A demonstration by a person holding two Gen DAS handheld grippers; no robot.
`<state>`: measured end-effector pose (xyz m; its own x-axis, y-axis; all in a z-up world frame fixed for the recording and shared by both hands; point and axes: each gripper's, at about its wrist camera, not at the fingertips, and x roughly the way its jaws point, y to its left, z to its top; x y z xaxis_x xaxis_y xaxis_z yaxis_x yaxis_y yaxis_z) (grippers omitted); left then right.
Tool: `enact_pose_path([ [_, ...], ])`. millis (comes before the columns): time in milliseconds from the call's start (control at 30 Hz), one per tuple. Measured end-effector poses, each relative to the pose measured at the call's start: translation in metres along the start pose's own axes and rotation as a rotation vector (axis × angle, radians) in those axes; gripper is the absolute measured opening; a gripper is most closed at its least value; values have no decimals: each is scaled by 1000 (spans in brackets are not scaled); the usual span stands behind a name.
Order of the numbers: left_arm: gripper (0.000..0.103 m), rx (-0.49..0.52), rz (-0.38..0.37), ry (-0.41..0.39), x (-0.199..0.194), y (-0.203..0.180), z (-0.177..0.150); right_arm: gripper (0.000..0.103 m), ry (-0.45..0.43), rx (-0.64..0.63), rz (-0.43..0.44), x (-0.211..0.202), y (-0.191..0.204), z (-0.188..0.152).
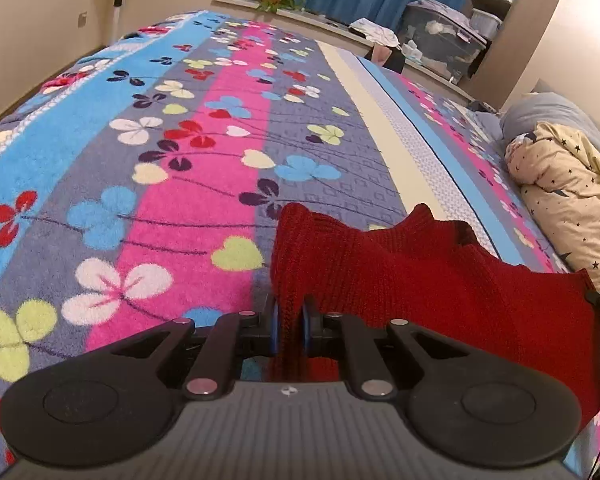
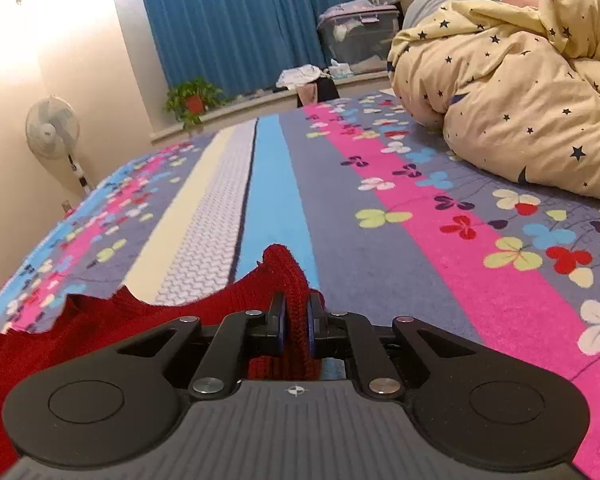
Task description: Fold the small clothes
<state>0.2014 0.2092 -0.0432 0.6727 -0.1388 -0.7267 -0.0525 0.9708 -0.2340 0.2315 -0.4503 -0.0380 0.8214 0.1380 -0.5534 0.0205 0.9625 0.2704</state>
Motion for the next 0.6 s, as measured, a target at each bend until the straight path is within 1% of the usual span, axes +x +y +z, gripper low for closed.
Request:
enact_pose_path([
  [67,11,-1,-5,-7,-1,1,1,10,-8,-9,-13,2,2,1],
  [233,11,-1,-21,-35,-6,1,4,10,-84,-35,-20,-5,11,3],
  [333,11,4,-19,-43,-6,0,5,10,-87,-44,-27,-4,14,3],
  [400,11,1,-17,-82,-11,0,7,9,-112,-52,-34,-6,16,4],
  [533,11,11,-39,-254,-32,-6,11,9,-285,-74,-28,-28,25,8],
  [567,11,18,-25,-280,-33,-7,11,9,-306,-82,-40,-30,27,8],
  [600,11,17,-7,-275,-29,-7,10,9,-297,-81,-53,-26,26,7],
])
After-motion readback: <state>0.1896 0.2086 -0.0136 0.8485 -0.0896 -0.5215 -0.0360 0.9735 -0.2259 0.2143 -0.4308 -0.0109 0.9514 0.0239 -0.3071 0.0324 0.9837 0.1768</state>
